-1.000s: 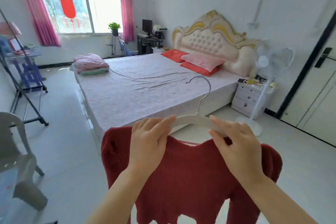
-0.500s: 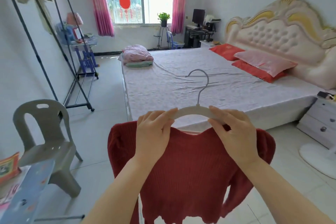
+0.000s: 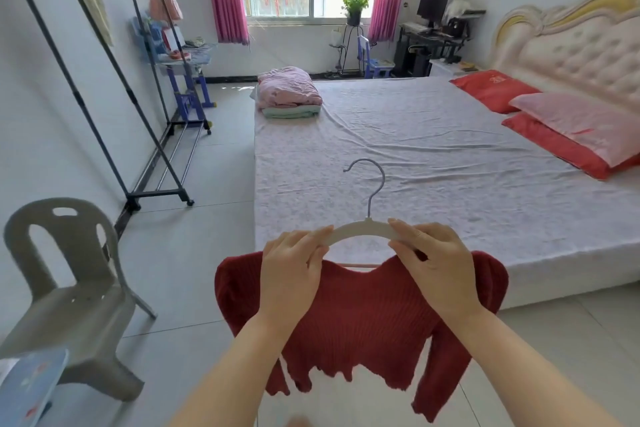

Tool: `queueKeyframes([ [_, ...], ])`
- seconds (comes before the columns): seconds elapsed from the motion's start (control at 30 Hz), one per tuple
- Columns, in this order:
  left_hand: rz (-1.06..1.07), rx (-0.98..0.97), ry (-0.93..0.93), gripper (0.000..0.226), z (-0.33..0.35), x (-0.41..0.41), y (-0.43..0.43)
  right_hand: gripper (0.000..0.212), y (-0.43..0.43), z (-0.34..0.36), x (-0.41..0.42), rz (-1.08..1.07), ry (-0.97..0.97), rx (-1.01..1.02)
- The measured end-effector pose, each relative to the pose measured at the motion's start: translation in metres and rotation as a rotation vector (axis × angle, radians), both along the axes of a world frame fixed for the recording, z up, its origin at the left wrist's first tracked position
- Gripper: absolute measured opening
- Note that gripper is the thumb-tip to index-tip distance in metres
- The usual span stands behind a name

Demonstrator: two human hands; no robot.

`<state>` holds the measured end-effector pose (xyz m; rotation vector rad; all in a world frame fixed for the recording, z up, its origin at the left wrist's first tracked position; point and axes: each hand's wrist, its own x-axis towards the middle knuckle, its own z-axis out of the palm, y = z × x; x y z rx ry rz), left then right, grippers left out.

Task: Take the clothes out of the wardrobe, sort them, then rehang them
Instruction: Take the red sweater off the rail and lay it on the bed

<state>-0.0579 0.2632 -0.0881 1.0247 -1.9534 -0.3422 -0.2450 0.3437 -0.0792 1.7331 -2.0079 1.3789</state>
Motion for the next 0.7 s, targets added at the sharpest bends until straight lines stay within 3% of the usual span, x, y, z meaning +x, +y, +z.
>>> queueKeyframes([
  [0.3,-0.046,0.110,-0.041,0.034,-0.056,-0.068,-0.162,0.046,-0.161,-0.059,-0.070,-0.002,-0.032,0.124],
  [0.7,0.047,0.285,-0.114,0.031,-0.092,-0.132,-0.330,0.038,-0.342,-0.095,-0.137,0.047,-0.083,0.294],
])
